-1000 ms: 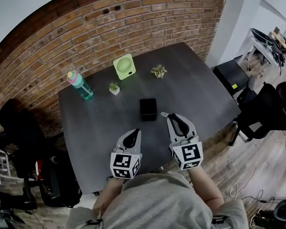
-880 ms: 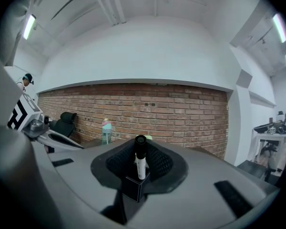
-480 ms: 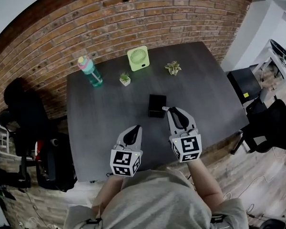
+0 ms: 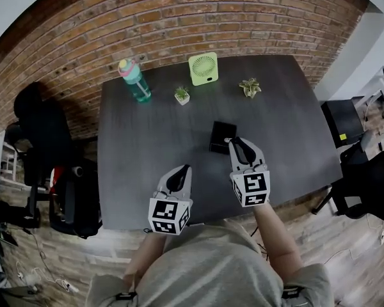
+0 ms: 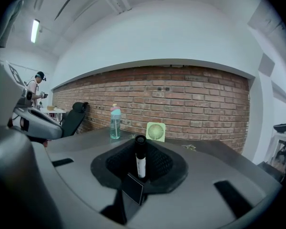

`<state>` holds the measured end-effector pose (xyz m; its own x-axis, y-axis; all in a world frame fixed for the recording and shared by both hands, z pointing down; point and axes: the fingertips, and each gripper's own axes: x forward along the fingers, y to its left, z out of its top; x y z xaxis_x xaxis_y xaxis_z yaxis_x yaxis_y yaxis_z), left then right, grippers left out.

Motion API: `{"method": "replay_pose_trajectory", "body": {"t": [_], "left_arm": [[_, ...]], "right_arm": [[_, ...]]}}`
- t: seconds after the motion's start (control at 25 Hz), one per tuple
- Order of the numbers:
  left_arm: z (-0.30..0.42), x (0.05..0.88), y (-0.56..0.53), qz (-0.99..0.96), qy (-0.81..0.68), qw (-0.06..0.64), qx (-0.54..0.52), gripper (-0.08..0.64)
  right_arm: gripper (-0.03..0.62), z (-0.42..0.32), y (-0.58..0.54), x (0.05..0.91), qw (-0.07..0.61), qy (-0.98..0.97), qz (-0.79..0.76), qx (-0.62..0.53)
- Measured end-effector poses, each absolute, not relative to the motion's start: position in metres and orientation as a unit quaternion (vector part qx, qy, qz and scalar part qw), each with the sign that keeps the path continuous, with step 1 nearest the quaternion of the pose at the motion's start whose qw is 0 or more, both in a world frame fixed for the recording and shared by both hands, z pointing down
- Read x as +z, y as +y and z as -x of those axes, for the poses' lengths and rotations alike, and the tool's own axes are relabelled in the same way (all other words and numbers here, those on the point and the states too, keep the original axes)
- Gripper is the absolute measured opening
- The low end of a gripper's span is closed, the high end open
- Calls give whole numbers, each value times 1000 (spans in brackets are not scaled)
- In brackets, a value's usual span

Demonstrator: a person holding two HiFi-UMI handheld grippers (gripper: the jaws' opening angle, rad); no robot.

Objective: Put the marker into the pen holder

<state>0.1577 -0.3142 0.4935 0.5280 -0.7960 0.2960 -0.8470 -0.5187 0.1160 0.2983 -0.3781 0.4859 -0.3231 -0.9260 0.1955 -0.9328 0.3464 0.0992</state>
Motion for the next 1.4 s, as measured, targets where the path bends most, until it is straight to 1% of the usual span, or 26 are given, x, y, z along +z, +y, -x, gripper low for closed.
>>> {"method": "replay_pose_trajectory", "body": {"t": [0.44, 0.72, 1.4], "left_arm": [[-147, 503, -314, -849, -499, 133, 114, 17], [-141, 504, -316, -843, -508, 132, 115, 17], [-139, 502, -311, -844, -507, 125, 121, 17]], "right_arm": [[67, -297, -402, 538, 155, -816, -555, 44], [67, -297, -408, 557, 172, -815, -550, 58], [67, -297, -409, 569, 177, -813, -552, 63]]}}
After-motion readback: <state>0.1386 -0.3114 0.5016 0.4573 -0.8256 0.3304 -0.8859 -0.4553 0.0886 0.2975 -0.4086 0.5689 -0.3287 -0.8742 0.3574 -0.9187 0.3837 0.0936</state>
